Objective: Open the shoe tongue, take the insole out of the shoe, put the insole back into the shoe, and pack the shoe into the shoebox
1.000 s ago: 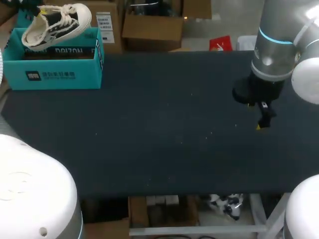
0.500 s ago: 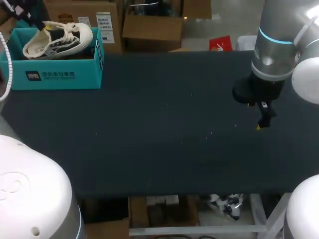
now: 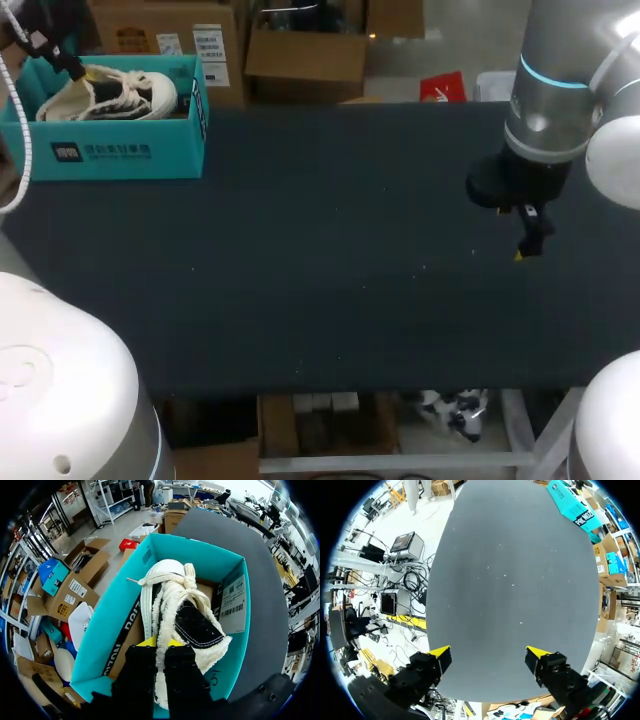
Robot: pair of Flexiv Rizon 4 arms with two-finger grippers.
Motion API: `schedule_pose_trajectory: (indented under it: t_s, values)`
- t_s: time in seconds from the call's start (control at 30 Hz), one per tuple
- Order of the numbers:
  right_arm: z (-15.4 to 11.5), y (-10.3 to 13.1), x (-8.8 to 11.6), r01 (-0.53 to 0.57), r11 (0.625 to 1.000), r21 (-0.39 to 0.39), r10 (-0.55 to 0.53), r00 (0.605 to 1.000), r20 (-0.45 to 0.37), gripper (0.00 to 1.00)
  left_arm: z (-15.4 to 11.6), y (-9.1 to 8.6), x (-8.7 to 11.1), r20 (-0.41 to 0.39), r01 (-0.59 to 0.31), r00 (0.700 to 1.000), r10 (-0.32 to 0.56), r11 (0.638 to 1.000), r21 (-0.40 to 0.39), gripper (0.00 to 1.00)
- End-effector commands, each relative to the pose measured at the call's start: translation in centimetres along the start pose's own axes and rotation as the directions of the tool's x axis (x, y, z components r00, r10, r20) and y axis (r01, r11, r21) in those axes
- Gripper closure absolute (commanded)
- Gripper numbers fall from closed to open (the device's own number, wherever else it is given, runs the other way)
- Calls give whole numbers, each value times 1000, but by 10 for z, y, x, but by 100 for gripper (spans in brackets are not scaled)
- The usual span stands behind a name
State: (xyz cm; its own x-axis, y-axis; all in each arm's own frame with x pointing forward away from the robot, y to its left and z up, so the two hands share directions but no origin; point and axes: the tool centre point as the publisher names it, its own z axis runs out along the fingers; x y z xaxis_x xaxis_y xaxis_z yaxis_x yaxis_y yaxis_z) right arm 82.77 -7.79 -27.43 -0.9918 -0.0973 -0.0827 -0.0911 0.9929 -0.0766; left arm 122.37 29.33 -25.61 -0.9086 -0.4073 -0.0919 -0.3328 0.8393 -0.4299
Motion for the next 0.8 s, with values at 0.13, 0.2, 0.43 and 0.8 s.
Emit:
schedule_pose_trajectory:
  t_s: [0.13, 0.2, 0.43, 0.8]
  values:
    - [-1, 0, 0, 0, 1000, 2, 0, 1000, -3, 0, 38, 2, -24, -557, 11, 830, -38, 999, -52, 100]
    - [-1, 0, 0, 0, 1000, 2, 0, 1000, -3, 0, 46, 3, -26, -570, 10, 820, -47, 998, -68, 100]
    - [-1, 0, 0, 0, 1000, 2, 0, 1000, -3, 0, 63, 4, -37, -558, 61, 824, -100, 994, -88, 0]
    - [-1, 0, 0, 0, 1000, 2, 0, 1000, -3, 0, 2, -15, -7, -519, 59, 852, -68, 998, -35, 0]
